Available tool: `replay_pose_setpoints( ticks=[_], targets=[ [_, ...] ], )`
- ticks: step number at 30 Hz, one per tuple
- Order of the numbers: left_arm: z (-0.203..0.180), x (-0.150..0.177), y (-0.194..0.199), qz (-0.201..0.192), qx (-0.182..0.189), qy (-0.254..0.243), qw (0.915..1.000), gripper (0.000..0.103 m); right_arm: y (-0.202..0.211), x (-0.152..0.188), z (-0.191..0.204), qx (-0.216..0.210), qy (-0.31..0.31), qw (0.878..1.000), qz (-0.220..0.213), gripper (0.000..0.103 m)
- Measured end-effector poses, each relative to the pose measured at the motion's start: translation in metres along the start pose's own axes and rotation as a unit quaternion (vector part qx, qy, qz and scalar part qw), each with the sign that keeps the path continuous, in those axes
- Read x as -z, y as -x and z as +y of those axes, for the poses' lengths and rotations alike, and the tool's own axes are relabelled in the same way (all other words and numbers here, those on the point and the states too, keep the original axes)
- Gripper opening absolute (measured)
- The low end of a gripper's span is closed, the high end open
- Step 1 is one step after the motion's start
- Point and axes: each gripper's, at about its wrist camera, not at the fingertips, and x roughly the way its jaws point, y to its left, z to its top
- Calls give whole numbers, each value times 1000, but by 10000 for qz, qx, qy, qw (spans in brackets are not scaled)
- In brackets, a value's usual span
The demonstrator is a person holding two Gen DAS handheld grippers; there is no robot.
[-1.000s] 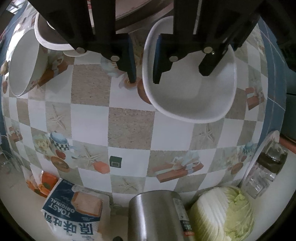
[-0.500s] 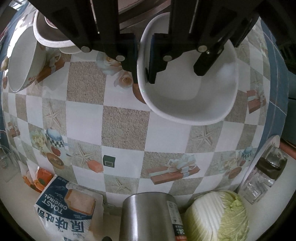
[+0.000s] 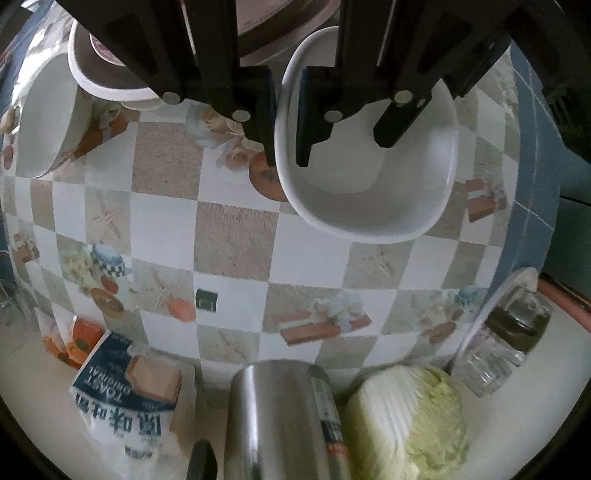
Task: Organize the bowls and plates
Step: 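Close both grippers on the rim of the white square bowl, then lift the white square bowl and carry it over the steel basin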
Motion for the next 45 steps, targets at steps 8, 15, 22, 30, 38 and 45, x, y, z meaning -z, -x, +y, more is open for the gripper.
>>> replay_pose_setpoints(
  ticks=[8, 15, 22, 30, 38, 45],
  targets=[
    [-33, 7, 55, -483, 68, -456, 9978, 19, 66, 11, -11, -297, -110, 9982, -514, 10],
    [-59, 29, 96, -779, 138, -939, 9924, 19, 111, 36, -33, -516, -366, 9944, -852, 10],
    [-79, 57, 112, -789, 104, -1390, 9871, 19, 132, 67, -57, -622, -618, 9913, -985, 10],
    [-97, 82, 124, -837, 46, -1849, 9792, 19, 139, 105, -86, -916, -1014, 9842, -1122, 10],
    [-110, 100, 124, -851, -149, -2214, 9713, 19, 136, 130, -106, -1297, -1393, 9726, -1332, 12],
    [-127, 109, 131, -1025, -279, -2472, 9631, 19, 146, 139, -115, -1358, -1443, 9681, -1535, 12]
  ],
)
